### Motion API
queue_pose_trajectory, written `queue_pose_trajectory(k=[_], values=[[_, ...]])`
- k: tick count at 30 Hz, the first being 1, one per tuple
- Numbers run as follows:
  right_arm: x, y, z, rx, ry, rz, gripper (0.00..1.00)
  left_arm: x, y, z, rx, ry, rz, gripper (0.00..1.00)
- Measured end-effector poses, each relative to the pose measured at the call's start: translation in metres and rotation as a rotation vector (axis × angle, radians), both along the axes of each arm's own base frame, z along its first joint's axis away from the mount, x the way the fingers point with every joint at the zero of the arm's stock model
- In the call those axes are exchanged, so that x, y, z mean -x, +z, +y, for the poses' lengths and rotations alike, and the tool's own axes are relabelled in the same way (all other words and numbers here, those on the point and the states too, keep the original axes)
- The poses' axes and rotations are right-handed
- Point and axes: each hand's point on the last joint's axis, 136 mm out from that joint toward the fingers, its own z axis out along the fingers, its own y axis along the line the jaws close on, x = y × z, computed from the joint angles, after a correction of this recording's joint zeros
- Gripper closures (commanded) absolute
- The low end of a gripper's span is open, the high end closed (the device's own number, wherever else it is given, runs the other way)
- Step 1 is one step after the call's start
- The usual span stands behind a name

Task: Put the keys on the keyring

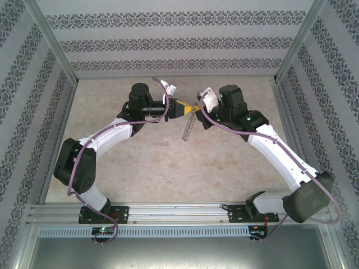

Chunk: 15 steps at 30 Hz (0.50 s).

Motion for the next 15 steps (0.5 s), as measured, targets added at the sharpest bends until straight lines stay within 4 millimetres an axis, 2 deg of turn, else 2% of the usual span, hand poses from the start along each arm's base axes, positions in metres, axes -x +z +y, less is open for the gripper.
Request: queue_pose_trajectory(k=[15], values=[[-0.001,0.002,-0.011,0.020,-0.026,-0.013,1.00,0.002,0.001,-0.001,-0.005,-0.002,-0.016,1.00]])
